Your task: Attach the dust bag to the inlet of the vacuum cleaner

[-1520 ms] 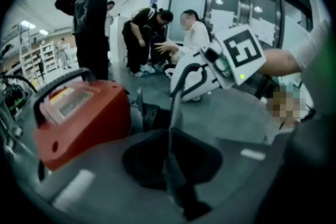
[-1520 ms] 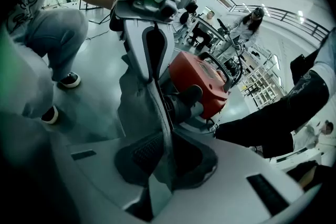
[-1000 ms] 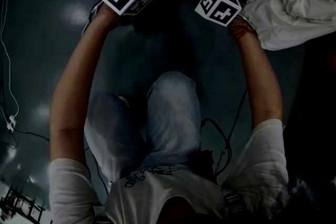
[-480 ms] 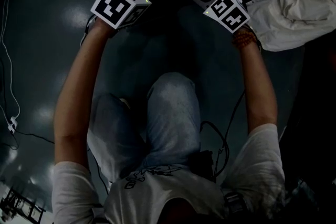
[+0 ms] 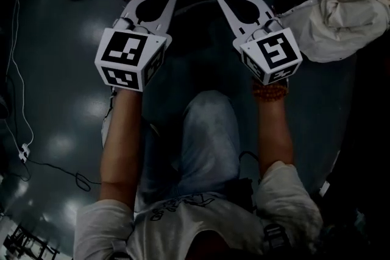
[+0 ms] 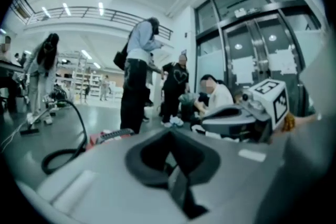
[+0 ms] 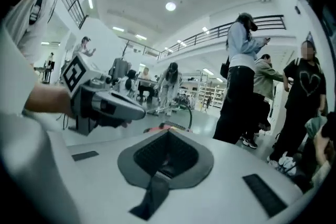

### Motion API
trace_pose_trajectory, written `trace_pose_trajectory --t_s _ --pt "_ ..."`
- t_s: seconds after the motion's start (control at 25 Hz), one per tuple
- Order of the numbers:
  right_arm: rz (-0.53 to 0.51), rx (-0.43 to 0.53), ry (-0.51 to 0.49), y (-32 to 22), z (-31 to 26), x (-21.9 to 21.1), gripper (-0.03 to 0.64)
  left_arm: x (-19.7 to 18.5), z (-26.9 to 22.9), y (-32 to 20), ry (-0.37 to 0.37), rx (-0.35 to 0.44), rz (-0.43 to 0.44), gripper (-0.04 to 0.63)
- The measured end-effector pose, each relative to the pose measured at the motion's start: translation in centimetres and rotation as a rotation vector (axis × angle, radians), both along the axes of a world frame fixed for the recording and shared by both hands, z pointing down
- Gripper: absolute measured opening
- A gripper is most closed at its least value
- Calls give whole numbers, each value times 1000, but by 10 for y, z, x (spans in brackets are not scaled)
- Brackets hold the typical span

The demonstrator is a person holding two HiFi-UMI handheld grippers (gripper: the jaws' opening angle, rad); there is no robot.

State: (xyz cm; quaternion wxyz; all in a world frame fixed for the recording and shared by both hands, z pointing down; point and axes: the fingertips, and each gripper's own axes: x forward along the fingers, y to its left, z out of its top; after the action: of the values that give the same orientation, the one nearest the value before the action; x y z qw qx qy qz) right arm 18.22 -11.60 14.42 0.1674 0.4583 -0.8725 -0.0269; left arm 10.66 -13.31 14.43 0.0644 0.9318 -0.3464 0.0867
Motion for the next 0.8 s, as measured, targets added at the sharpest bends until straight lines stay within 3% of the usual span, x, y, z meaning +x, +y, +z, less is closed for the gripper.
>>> trace_pose_trajectory --t_s 0.12,0.24,0.32,0.48,0.8 --pt "61 41 -187 6 -21 -19 11 -10 -19 6 54 72 -87 3" --pt "128 64 -349 15 -21 -34 11 -19 -14 11 19 121 -144 3" --pt "180 71 -408 22 -8 -38 11 -24 -6 13 14 123 -163 3" --pt "205 36 -365 30 22 -45 9 -33 15 18 23 83 -192 3" --pt "199 59 -313 31 24 -54 9 -27 28 22 -1 66 -172 3"
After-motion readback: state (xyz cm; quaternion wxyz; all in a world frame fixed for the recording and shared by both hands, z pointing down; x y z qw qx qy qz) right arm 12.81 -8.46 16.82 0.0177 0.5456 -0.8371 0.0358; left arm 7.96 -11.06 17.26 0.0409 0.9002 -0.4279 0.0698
